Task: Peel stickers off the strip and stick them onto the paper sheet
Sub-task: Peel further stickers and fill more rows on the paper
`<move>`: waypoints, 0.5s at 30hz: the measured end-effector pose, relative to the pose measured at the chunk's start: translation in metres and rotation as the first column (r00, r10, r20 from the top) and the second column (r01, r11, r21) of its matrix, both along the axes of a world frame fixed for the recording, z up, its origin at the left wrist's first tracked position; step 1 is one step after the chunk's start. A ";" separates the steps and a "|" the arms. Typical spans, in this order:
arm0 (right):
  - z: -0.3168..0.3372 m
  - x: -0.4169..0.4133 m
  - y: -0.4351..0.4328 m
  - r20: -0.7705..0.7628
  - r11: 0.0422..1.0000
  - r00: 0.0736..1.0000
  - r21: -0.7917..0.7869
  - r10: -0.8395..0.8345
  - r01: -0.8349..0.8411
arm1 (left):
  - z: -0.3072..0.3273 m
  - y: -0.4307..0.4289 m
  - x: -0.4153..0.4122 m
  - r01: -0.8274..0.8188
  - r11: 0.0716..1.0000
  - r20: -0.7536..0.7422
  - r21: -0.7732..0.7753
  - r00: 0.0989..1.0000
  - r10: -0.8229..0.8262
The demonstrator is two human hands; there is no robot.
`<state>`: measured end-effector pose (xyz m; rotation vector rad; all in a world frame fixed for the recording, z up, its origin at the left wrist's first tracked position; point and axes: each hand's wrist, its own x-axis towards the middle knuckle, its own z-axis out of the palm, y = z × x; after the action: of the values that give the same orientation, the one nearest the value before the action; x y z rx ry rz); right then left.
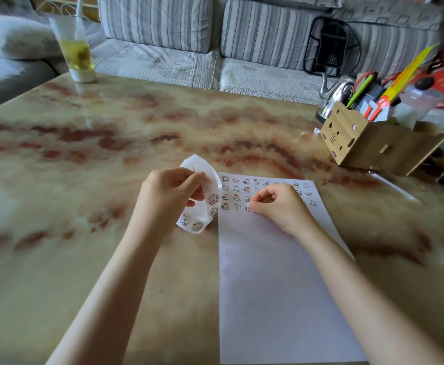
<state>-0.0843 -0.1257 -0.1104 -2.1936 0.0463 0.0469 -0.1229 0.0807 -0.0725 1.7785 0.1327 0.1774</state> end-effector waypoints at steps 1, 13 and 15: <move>-0.001 0.000 0.000 0.011 1.000 1.000 -0.008 0.002 -0.002 | 0.000 0.000 0.000 0.000 1.000 0.001 0.000 1.000 0.000; -0.004 0.002 -0.009 0.011 1.000 1.000 0.015 0.012 -0.012 | 0.001 -0.001 -0.002 -0.001 1.000 0.000 0.005 1.000 0.001; -0.005 0.002 -0.009 0.023 1.000 1.000 0.017 0.003 -0.003 | 0.002 -0.001 -0.002 0.001 1.000 0.001 0.007 1.000 -0.001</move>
<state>-0.0818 -0.1350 -0.1150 -2.1766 0.0297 0.0235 -0.1247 0.0797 -0.0708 1.7850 0.1308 0.1778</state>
